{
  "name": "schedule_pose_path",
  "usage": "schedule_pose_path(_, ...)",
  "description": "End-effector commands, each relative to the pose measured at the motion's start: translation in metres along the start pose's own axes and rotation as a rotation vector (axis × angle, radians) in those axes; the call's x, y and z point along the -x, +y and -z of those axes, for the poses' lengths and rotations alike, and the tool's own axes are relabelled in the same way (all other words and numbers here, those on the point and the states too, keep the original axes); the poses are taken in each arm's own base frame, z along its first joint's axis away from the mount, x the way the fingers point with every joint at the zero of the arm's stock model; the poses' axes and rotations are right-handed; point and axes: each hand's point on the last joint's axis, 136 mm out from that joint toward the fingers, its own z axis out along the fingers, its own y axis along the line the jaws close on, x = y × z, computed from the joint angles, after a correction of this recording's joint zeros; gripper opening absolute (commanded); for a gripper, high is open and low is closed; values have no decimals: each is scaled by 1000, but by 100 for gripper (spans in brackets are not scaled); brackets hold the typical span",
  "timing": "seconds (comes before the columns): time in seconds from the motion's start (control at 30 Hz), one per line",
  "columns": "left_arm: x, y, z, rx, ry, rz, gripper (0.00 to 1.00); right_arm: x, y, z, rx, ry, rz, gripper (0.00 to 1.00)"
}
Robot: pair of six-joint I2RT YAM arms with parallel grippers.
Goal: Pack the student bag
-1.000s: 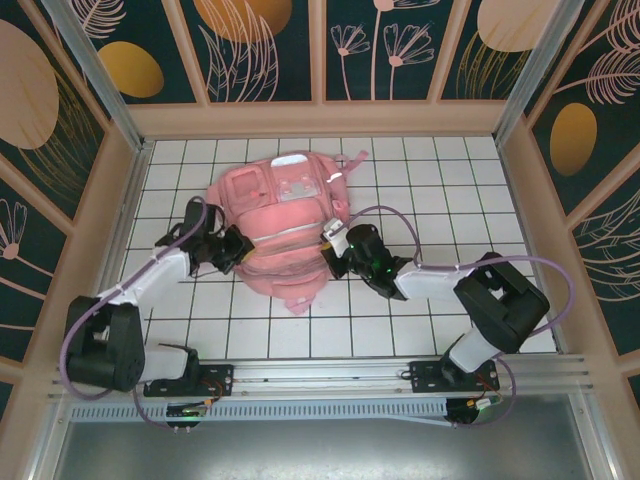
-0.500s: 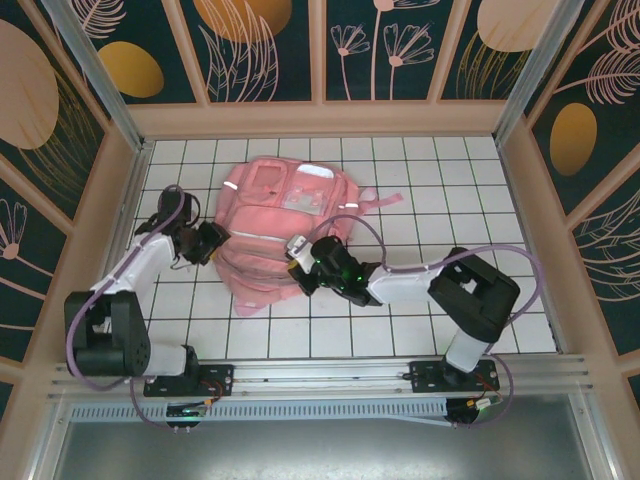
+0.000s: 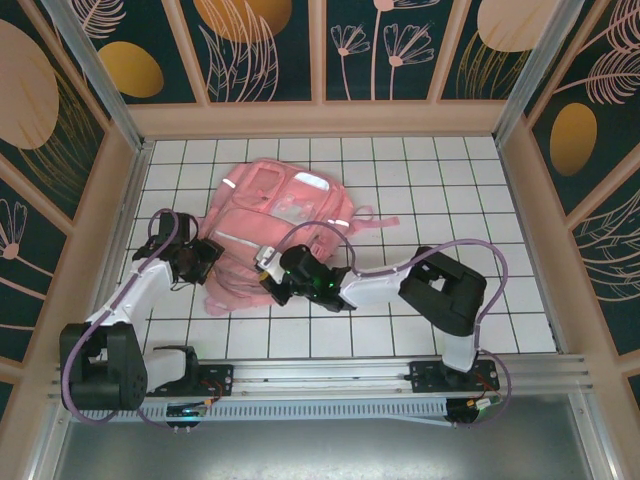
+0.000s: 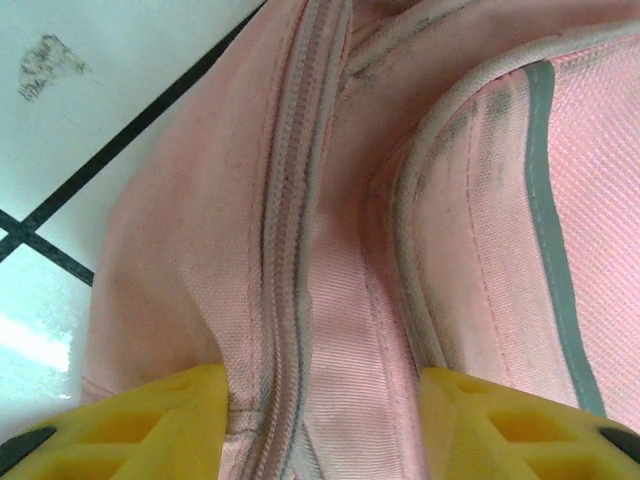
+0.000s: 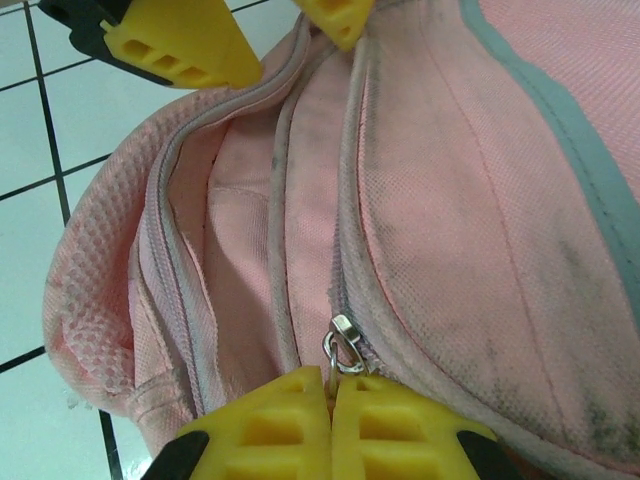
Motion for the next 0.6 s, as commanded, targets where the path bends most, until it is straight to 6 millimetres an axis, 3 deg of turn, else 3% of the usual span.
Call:
schedule_pose_path(0.0,-22,-28,5,-117,74,22,51,33,40,-9,115,-102,9,0)
schedule_pose_path(0.13,-32,-22,-2,-121,94,57,50,38,54,-16,138,-95,51,0)
schedule_pose_path(0.4,-16,-32,25,-87,12,7,51,34,53,-20,125,-74,85,0)
schedule_pose_path(0.57,-20,-26,21,-82,-2,35,51,37,51,-22,118,-84,72,0)
